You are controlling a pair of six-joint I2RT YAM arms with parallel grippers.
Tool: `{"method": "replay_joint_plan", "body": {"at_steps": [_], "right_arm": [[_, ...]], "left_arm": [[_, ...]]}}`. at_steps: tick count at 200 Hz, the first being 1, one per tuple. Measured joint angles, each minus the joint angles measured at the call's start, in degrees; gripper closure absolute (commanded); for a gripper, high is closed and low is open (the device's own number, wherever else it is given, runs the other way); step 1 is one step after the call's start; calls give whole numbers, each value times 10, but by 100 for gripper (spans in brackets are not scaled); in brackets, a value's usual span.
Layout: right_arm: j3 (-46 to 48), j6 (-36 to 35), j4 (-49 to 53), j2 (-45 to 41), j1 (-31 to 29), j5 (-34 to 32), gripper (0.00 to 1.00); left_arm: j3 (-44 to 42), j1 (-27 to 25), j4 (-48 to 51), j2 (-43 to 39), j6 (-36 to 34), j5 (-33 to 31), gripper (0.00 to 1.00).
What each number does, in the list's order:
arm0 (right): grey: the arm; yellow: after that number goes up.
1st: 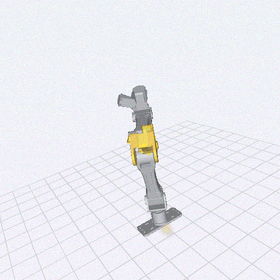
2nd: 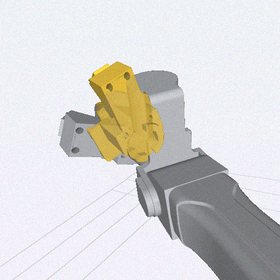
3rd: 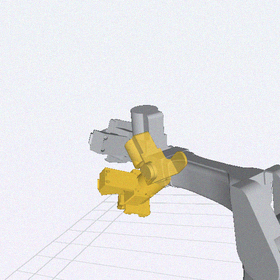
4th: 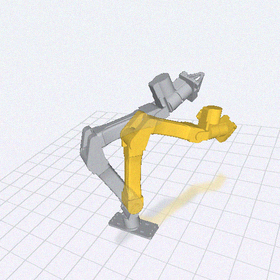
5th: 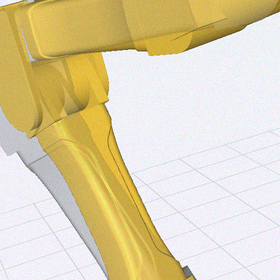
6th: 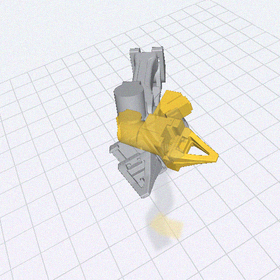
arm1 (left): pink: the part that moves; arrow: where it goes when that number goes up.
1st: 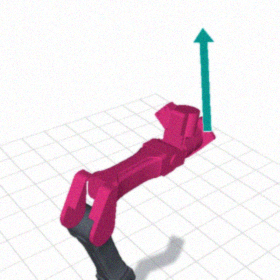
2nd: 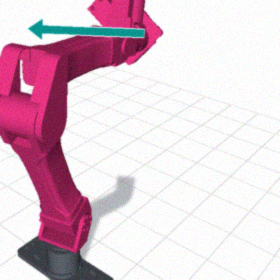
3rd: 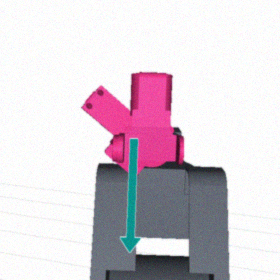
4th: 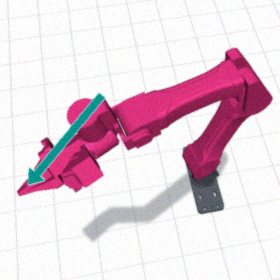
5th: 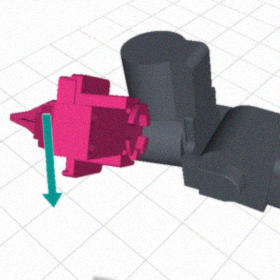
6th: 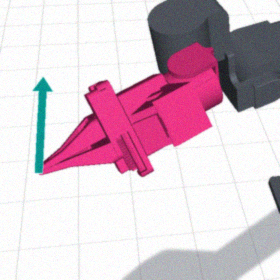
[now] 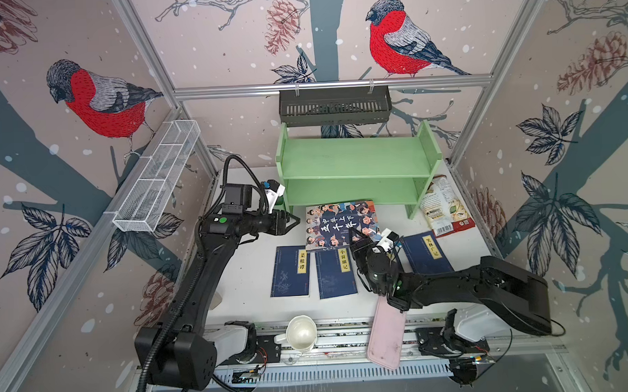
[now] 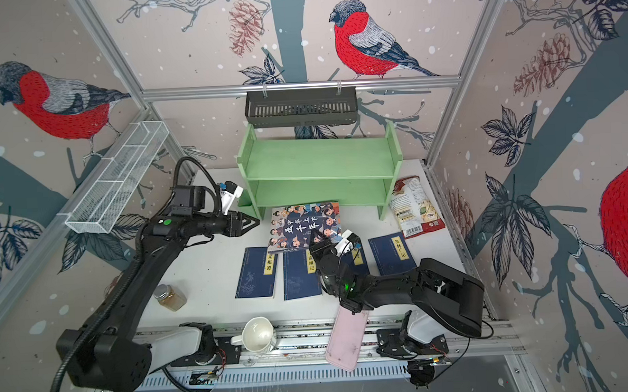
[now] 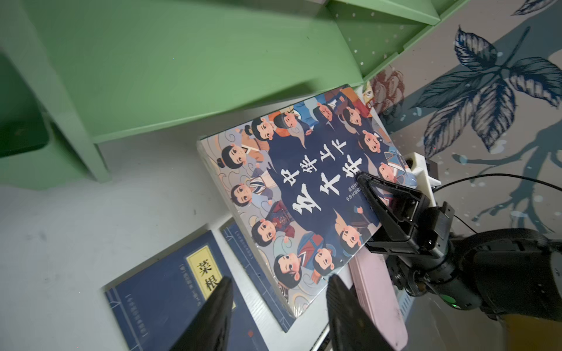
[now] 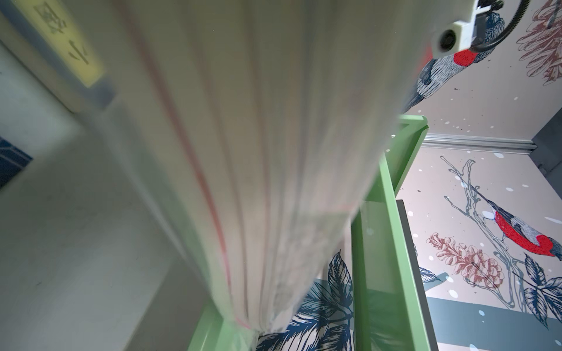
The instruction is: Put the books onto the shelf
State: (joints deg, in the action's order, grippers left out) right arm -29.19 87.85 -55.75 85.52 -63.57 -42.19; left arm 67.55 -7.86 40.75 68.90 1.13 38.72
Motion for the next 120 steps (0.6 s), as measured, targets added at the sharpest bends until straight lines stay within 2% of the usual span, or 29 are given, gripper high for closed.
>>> {"method": "replay_joint_plan", "body": {"at_steps": [22,54,120], "right_arm": [[-19,-10,-33,33,15,21,94],[-42,-23,-77,71,27,40,95],[-107,-37,-75,102,66,76,93]], "left_arm": [[12,5,10,-18,4,-57,49],[37,15,24,-31,19,-103,49],[158,58,29,-8,51,-115,48]]}}
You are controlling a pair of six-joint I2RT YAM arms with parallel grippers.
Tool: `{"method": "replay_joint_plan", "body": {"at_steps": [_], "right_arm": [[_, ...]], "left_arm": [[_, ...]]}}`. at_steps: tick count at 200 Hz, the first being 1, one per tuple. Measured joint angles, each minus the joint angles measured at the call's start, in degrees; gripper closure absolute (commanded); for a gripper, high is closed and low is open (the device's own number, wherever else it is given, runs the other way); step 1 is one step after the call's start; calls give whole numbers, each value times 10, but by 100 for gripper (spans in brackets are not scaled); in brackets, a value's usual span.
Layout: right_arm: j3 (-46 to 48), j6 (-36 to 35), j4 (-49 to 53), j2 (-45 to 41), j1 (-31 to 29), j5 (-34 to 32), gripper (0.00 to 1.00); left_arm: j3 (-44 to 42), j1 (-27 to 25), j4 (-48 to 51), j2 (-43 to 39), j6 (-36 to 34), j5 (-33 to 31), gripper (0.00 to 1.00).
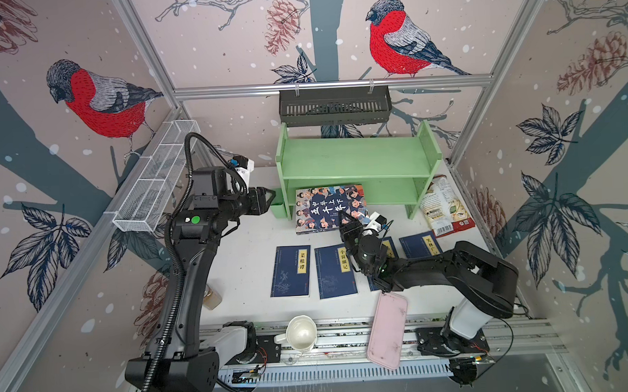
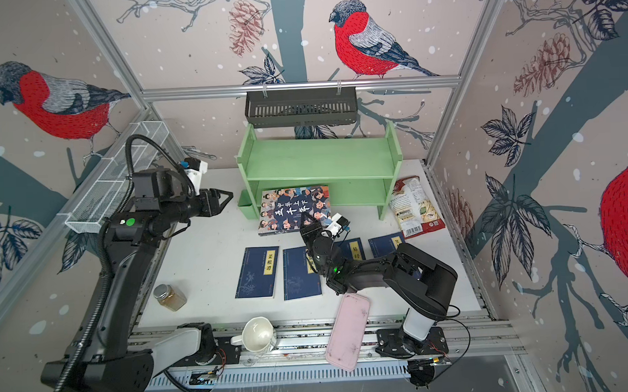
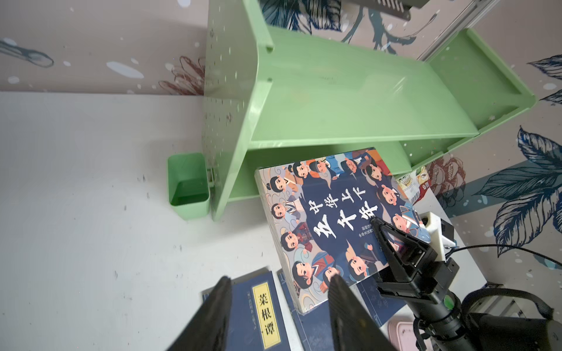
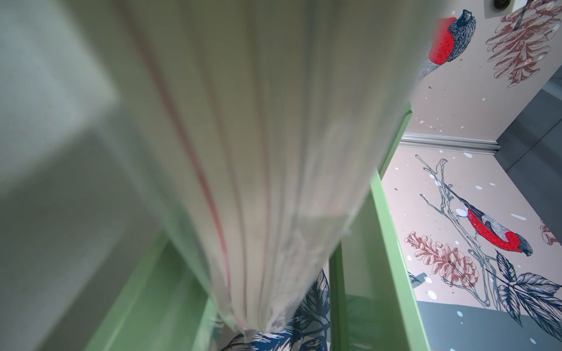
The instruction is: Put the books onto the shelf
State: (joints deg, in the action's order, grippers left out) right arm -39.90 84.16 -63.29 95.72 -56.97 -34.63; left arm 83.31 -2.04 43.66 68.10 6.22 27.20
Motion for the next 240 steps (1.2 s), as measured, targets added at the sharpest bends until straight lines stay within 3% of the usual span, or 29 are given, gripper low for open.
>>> {"method": "replay_joint_plan", "body": {"at_steps": [57,113,240], "right_arm": [[-55,1,16,43,30,38,93],[-91,1,24,69,47,51,93],[-156,17,41,138,88,75,92]], "left_arm": [[40,79,-41,59,60,63,48],[33,84,-89,83,75,114,47],[-69,84,-130,99,43,133,47]]}}
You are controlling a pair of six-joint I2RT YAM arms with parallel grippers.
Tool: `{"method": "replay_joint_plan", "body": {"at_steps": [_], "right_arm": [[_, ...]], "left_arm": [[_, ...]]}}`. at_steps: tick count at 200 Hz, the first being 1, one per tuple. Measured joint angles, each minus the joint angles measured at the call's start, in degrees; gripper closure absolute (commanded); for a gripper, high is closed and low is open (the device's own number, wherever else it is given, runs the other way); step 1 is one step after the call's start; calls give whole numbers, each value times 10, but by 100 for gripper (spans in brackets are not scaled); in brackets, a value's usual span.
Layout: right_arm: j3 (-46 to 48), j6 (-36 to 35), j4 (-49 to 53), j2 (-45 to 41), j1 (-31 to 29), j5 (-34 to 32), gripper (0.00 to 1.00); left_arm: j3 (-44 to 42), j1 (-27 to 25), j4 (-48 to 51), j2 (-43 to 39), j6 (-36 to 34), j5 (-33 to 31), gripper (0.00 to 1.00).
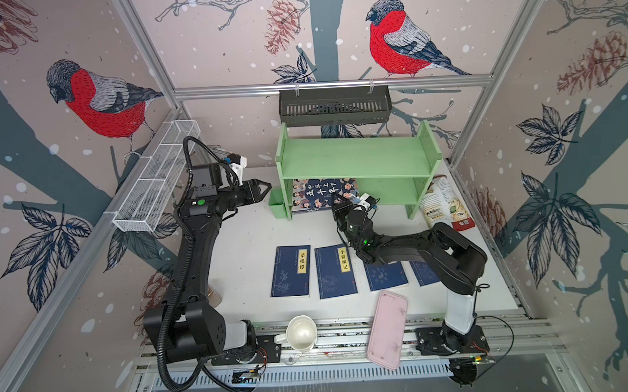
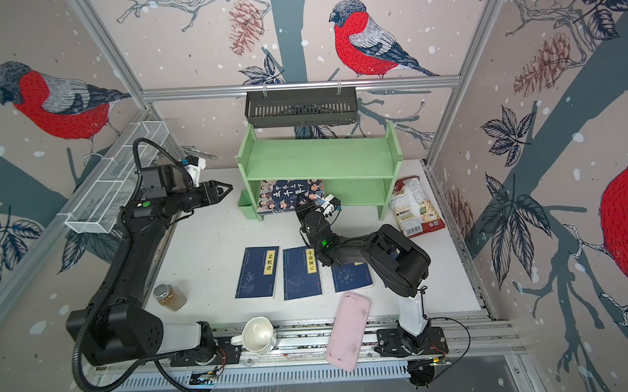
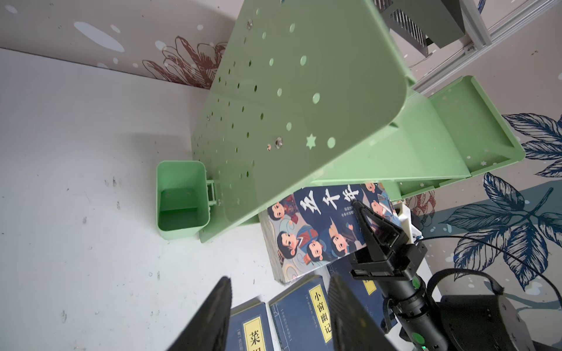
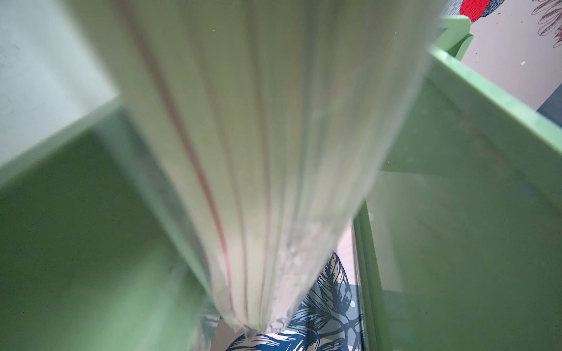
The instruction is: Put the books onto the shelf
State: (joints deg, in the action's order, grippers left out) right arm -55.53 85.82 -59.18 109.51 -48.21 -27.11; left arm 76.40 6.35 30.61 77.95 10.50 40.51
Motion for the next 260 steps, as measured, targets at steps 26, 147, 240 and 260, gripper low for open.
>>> {"method": "replay_joint_plan", "body": {"at_steps": [26,147,240,260], "right_arm": [[-8,7,2,11,6,0,92],[-78,28,18,65,14,9,71],[-82,55,66,35,9,22,32],[-82,59,76,33,8,28,30]], "left_arm": [[-20,0,-18,-10,0,4,47],[-42,-1,-47,2,-4,19,47],[-42,-1,-59,7,2,30,47],[-42,-1,-59,7,2,30,47]]}}
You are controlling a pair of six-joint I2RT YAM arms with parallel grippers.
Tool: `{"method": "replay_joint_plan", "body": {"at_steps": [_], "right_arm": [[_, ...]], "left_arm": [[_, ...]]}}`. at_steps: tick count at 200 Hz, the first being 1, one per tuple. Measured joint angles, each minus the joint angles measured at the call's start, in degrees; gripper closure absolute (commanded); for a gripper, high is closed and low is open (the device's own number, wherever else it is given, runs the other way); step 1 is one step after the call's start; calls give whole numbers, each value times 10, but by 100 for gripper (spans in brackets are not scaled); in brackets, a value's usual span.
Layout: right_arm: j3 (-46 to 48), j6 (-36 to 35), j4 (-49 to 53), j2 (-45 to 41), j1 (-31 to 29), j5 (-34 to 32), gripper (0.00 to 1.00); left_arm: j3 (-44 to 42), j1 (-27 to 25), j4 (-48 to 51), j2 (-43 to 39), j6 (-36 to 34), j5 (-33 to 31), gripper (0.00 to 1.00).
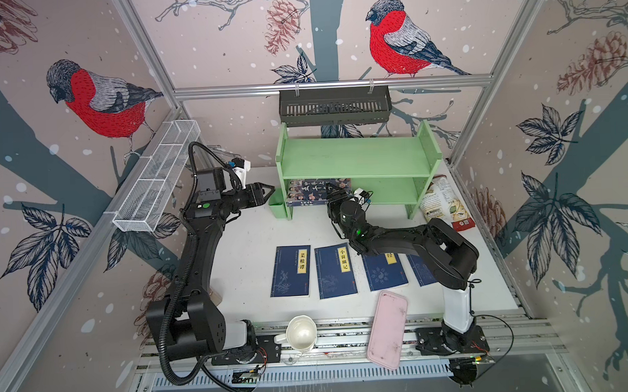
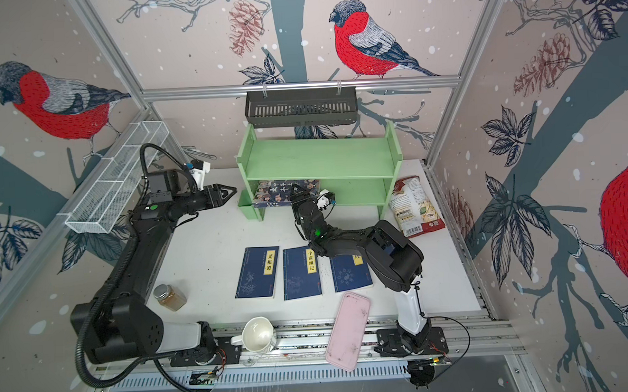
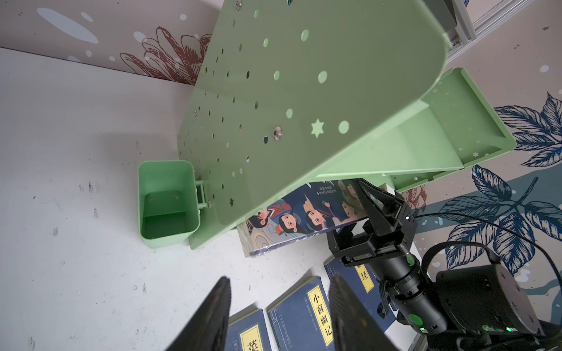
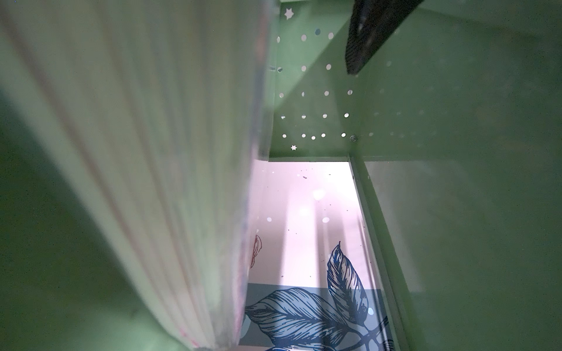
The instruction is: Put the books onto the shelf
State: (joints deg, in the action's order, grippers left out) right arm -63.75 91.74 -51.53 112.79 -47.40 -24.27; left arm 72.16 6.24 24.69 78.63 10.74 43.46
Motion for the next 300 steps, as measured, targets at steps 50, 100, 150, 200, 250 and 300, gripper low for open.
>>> {"method": "replay_joint_plan", "body": {"at_steps": [50,100,150,200,250,300], "right_arm": [[0,27,18,0,-2,6,23],[0,44,38,-6,-2,22,22],[-3,50,65,-16,1,38,22],[-3,60,77,-18,7,54,22],[4,71,72,-19,14,77,21],[18,76,63,-26,25,107,21]], "left_arm": [[-2,0,0,0,0,0,47],[-18,0,5,0,-13,-18,47],[-39,-5,33,45,-98,-37,50],[-101,-15,31,69,-149,-31,53],[-143,-42,-19,61,-151,-5,52],[-190,-61,-105,47,-101,-27,51]]}}
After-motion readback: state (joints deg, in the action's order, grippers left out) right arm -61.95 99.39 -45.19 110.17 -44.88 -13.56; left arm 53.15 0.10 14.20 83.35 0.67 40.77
